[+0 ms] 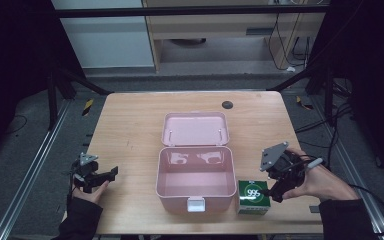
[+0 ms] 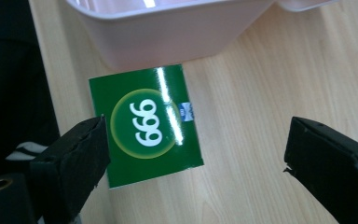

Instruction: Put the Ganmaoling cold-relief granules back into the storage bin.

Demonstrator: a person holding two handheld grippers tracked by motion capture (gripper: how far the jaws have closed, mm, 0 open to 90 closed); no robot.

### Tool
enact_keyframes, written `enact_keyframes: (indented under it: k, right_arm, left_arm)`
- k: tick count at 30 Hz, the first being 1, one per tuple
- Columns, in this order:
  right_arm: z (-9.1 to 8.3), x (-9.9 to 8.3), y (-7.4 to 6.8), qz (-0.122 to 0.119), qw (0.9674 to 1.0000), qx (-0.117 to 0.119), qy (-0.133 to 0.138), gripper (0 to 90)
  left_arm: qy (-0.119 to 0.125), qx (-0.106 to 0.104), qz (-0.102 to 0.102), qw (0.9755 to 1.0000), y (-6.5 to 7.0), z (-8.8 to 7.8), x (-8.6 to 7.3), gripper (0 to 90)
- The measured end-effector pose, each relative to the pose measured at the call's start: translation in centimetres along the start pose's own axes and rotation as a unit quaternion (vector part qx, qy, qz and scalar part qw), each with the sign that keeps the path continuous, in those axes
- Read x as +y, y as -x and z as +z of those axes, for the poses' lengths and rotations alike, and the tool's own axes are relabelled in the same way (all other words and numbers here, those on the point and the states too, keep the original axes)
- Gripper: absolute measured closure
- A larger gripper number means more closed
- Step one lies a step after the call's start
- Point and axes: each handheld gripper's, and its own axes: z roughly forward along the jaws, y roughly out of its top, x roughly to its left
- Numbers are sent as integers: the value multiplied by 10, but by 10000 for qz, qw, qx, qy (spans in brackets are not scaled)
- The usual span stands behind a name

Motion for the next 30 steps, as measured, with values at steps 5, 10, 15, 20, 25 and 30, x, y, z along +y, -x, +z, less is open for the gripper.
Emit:
enact_keyframes:
  k: [5,10,15,20,25,30]
  right_arm:
    - [5,2,-5,-111,9998,87,-157,68]
    - [11,1,-7,-175,9994,187,-250,61]
    - [19,0,-10,-243,9988,286,-319,47]
    - [24,0,-11,-305,9982,362,-379,46]
    - [32,1,-13,-354,9972,437,-499,41]
    - [38,-1,-14,-352,9964,487,-590,35]
  left_arm:
    - [11,7,-5,10000,0,-1,0,200]
    - [25,16,11,10000,0,-1,1,200]
    - [13,9,33,10000,1,-1,1,200]
    - [21,4,31,10000,1,-1,1,200]
    - [10,1,36,10000,1,-1,1,200]
    - [16,1,38,10000,1,-1,1,200]
